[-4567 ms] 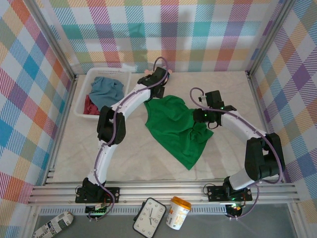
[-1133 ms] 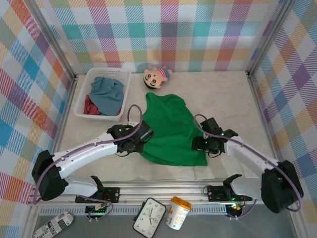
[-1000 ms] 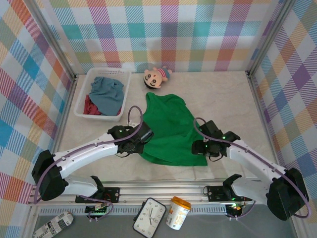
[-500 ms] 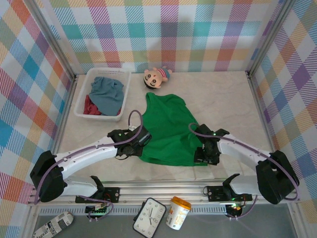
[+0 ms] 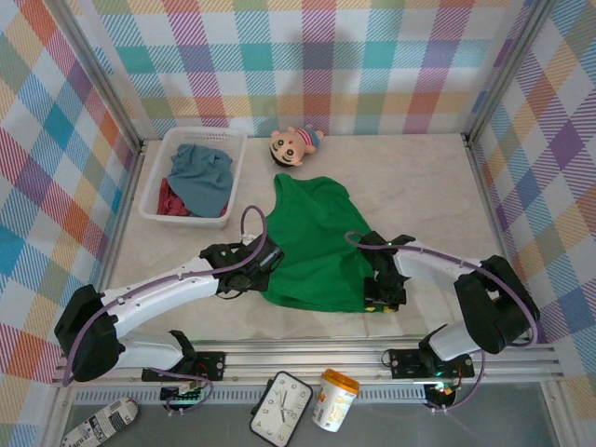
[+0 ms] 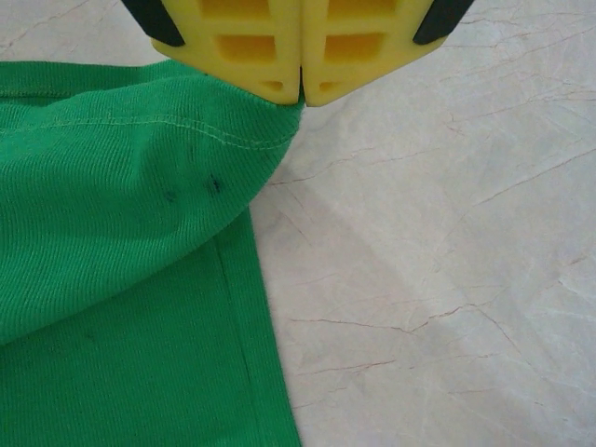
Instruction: Fold and stack the tank tops
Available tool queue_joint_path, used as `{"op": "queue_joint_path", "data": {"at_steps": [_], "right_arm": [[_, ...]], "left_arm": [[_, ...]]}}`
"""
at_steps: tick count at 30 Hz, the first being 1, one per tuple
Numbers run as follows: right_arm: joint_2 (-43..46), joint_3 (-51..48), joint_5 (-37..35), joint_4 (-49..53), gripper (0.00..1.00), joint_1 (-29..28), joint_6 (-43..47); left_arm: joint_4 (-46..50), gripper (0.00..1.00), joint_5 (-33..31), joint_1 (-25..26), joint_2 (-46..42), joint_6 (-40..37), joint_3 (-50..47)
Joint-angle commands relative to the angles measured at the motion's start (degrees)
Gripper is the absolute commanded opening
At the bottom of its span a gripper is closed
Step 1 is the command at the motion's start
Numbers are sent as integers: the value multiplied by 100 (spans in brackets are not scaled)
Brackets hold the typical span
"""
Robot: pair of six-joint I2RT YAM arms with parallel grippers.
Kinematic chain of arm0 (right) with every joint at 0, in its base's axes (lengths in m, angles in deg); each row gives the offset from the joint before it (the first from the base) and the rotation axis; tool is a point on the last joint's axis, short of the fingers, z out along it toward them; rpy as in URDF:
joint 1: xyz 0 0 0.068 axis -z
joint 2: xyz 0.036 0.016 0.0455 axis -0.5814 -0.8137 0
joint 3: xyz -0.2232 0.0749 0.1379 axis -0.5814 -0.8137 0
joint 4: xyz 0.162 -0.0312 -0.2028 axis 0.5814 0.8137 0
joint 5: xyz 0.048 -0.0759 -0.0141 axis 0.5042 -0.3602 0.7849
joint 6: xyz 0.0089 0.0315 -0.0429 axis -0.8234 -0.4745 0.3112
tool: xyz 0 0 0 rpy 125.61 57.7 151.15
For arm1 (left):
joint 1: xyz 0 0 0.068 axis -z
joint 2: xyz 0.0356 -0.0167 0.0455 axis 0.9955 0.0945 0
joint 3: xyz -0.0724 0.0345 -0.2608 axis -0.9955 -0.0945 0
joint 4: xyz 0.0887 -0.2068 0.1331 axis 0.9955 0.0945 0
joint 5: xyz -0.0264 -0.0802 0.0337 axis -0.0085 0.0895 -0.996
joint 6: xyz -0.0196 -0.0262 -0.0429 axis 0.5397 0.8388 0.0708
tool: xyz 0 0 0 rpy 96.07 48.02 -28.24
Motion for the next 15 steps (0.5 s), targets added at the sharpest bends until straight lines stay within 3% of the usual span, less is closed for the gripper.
{"op": "queue_joint_path", "data": {"at_steps": [1,7,15], "right_arm": [[-82,-154,151,-261,21,-12,96],[874,-124,-313,36,1,-12,154],[2843,1018,-1606,252,0,32,1208]], "left_arm": [[56,0,11,-70,-7,-96,56],[302,0,-37,-73,-147,-207,325],[869,0,-518,-73,-385,-811,1725]]}}
